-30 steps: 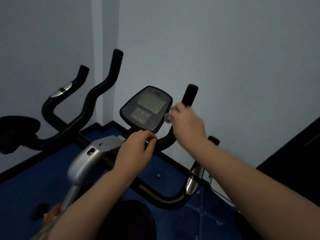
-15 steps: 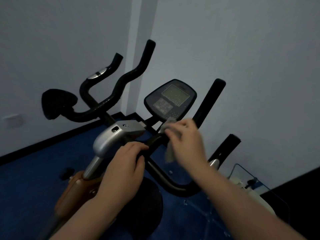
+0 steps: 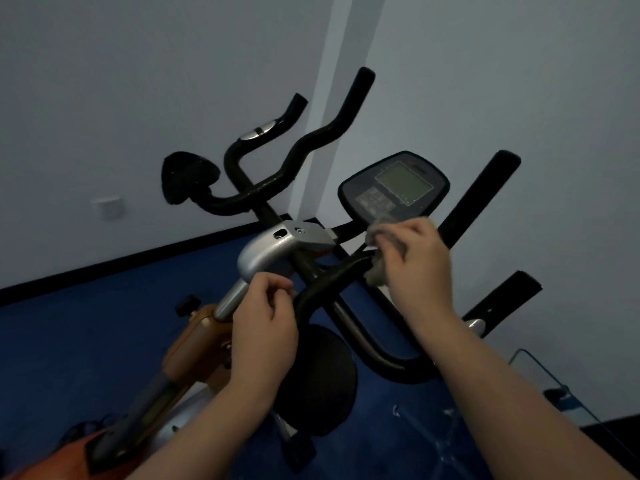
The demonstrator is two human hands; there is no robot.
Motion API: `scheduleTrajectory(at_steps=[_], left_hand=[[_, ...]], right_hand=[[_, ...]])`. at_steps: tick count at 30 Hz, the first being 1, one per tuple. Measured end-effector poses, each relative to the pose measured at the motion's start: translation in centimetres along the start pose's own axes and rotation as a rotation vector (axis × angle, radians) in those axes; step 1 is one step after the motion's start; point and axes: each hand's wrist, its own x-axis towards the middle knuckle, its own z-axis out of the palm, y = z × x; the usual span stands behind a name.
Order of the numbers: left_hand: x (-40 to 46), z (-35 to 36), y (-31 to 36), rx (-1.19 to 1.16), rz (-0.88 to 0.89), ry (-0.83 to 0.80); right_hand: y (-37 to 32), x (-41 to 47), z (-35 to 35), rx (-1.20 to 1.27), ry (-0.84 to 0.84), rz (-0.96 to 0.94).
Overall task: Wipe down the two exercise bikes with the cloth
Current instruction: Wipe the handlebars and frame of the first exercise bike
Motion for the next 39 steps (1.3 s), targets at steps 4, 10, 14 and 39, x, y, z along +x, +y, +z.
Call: scheduleTrajectory(at_steps=[4, 10, 14, 39], left_hand=[[0.2, 0.0, 0.0, -0.037, 0.007, 0.016], [0.3, 0.0, 0.1, -0.011, 0.044, 0.045], [0.1, 0.0, 0.1, 0.013, 0.097, 0.035], [-1.1, 0.4, -0.8, 0.426, 0.577, 0.012]], right_hand=[[-1.8, -4.7, 3.0, 0.054, -0.235, -0.066], [-1.3, 0.3, 1.1, 0.032, -0.410, -0.165], [-1.6, -3.4, 2.0, 0.102, -0.351, -0.157], [-0.5, -7.2, 0.5, -0.078, -0.379, 0.020]])
